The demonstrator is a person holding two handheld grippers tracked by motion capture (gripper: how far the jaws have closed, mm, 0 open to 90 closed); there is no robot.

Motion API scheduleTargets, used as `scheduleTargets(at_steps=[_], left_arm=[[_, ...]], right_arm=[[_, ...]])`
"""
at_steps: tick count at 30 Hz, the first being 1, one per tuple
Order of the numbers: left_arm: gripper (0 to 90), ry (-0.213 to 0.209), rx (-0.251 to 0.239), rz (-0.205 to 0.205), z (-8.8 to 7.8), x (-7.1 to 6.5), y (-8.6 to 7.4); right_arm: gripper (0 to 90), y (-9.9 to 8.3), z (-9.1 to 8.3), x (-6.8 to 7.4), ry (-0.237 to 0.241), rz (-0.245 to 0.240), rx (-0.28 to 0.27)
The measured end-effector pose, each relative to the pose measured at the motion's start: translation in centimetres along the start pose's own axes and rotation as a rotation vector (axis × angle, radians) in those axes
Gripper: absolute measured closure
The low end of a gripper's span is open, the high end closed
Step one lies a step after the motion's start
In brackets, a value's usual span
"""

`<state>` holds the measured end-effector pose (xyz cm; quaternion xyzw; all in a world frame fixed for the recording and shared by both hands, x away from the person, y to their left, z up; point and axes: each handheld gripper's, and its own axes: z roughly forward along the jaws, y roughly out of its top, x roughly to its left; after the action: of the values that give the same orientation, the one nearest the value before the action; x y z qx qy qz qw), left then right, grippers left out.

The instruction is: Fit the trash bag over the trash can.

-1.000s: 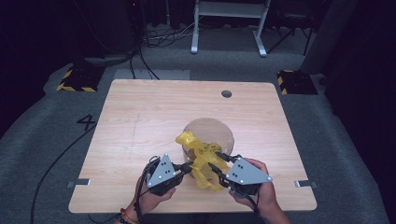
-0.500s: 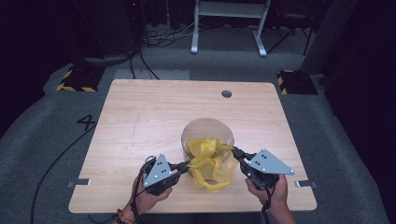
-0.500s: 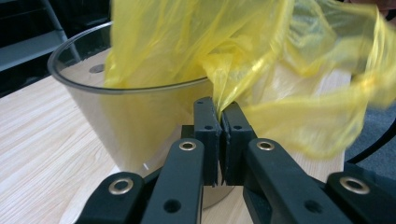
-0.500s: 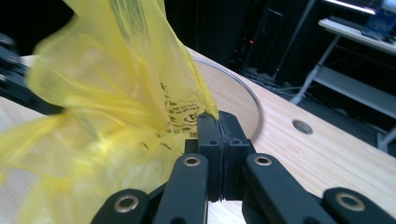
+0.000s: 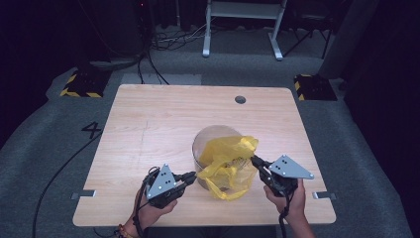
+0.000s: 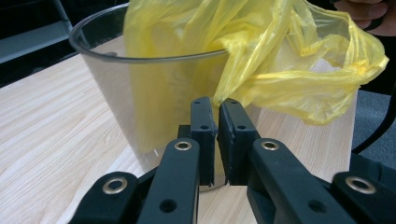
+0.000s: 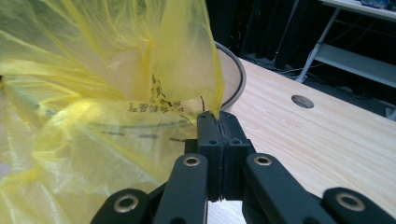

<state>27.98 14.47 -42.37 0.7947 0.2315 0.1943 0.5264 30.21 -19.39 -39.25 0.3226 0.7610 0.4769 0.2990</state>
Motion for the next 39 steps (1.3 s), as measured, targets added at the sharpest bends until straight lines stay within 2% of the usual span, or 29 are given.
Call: scheduleTargets(at_steps=[6, 9, 14, 16, 18, 20, 23, 25, 26, 30, 33, 36, 38, 39], left_arm=[[74.1, -0.009, -0.035, -0.003, -0.5, -0.3, 0.5], [65.3, -0.020, -0.049, -0.006, -0.6, -0.5, 1.0], [45.5, -0.024, -0.089, -0.030, -1.1, -1.2, 2.0], [35.7, -0.011, -0.104, -0.035, -1.2, -1.3, 2.4], [31.8, -0.023, -0.113, -0.048, -1.0, -1.4, 2.9], [29.0, -0.022, -0.112, -0.042, -0.8, -1.5, 3.5], [28.7, -0.005, -0.103, -0.036, -0.2, -1.7, 4.8], [29.8, 0.022, -0.093, -0.032, 0.3, -1.7, 5.6], [31.4, 0.018, -0.088, -0.036, 0.7, -1.6, 6.0], [36.6, 0.049, -0.044, -0.016, 1.8, -1.3, 6.8], [45.3, 0.069, -0.017, 0.003, 2.5, -1.0, 7.1], [58.9, 0.079, 0.024, 0.019, 2.9, -0.4, 7.1], [71.9, 0.068, 0.023, 0.032, 2.8, -0.1, 7.0], [75.8, 0.076, 0.026, 0.043, 2.6, 0.1, 7.0]], right_arm=[[89.6, 0.0, -0.1, 0.0, 0.016, -0.008, -0.023], [89.6, 0.2, -0.3, 0.0, 0.023, -0.005, -0.032], [89.6, 0.4, -0.5, 0.1, 0.027, -0.013, -0.040], [89.6, 0.5, -0.5, 0.1, 0.028, -0.013, -0.041], [89.6, 0.6, -0.5, 0.2, 0.030, -0.017, -0.043], [89.6, 0.6, -0.6, 0.2, 0.031, -0.022, -0.045], [89.6, 0.7, -0.6, 0.3, 0.033, -0.028, -0.047], [89.6, 0.7, -0.6, 0.4, 0.036, -0.031, -0.044], [89.6, 0.7, -0.6, 0.4, 0.038, -0.031, -0.045], [89.6, 0.7, -0.6, 0.5, 0.044, -0.034, -0.049], [89.6, 0.7, -0.6, 0.5, 0.055, -0.043, -0.051], [89.5, 0.8, -0.6, 0.5, 0.058, -0.044, -0.054], [89.6, 0.8, -0.5, 0.5, 0.051, -0.040, -0.052], [89.5, 0.8, -0.5, 0.4, 0.049, -0.038, -0.050]])
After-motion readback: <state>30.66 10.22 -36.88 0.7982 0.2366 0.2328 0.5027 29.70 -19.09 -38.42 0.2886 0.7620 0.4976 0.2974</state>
